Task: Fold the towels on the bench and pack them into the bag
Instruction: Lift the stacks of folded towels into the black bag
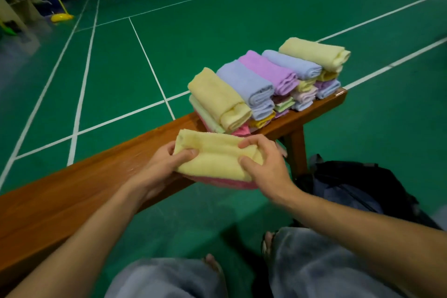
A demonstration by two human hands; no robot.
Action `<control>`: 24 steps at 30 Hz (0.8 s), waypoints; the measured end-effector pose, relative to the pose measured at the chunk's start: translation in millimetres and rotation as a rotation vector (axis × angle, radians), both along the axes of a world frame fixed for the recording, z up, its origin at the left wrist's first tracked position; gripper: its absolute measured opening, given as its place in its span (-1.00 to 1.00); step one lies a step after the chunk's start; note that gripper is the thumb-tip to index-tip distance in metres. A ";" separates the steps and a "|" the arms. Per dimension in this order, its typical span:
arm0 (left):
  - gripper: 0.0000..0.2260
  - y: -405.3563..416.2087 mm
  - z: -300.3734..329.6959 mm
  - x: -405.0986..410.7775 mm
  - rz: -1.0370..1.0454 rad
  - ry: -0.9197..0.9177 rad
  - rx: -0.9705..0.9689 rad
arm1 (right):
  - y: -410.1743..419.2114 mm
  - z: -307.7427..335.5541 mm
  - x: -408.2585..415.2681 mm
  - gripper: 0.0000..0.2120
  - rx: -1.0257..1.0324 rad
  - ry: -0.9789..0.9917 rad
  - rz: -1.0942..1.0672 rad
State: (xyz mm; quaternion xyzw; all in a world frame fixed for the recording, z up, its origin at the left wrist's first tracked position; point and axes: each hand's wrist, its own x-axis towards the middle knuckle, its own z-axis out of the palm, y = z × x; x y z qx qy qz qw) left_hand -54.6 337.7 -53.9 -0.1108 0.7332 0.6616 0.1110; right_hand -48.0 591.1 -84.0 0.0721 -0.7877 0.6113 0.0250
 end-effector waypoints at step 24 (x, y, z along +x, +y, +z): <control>-0.57 370.0 -327.8 -77.5 -0.393 -0.284 -0.138 | 374.1 -308.8 -11.2 -0.72 -0.084 -0.397 -0.293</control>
